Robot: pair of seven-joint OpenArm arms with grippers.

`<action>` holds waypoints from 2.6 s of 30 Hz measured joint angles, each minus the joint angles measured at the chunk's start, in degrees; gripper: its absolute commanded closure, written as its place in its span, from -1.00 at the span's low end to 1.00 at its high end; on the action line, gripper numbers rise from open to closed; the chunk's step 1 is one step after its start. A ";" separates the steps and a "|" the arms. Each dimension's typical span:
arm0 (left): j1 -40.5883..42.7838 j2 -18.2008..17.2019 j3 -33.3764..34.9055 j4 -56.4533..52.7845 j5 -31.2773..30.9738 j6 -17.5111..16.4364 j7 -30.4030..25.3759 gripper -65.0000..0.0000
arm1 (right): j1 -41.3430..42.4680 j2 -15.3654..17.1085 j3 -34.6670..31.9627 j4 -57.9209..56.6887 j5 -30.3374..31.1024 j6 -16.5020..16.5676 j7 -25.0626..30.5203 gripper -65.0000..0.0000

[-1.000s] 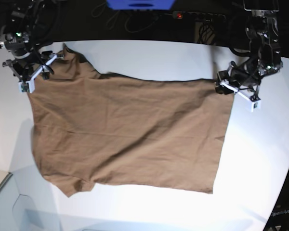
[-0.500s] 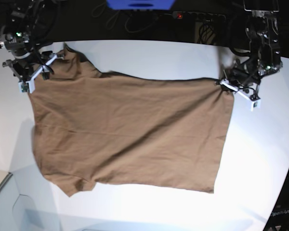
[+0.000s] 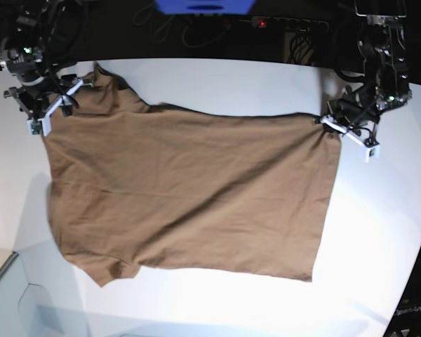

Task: Layout the t-shirt on the table in an organized manner, then fold the t-shirt properly
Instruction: 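Pull the grasped corners apart with both grippers to straighten the edge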

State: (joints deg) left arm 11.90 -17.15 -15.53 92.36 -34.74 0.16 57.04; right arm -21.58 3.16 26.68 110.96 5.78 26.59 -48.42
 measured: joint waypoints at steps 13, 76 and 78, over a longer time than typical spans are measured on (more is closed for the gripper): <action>0.00 0.04 0.00 0.00 0.00 0.00 -0.02 1.00 | 1.84 -3.37 8.15 -2.97 -0.37 0.44 -0.20 -0.28; -18.36 2.82 -6.03 -7.23 0.11 -0.13 1.05 1.00 | 20.41 -3.89 5.40 -7.76 -0.57 0.46 -0.15 1.00; -19.98 2.84 -6.03 -9.27 0.02 -0.15 0.98 1.00 | 21.55 -3.56 5.46 -9.49 -0.57 0.46 -0.07 1.00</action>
State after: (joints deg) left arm -8.08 -14.31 -21.56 83.09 -34.72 0.01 58.02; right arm -0.03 -0.40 32.14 101.47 5.21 27.05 -48.49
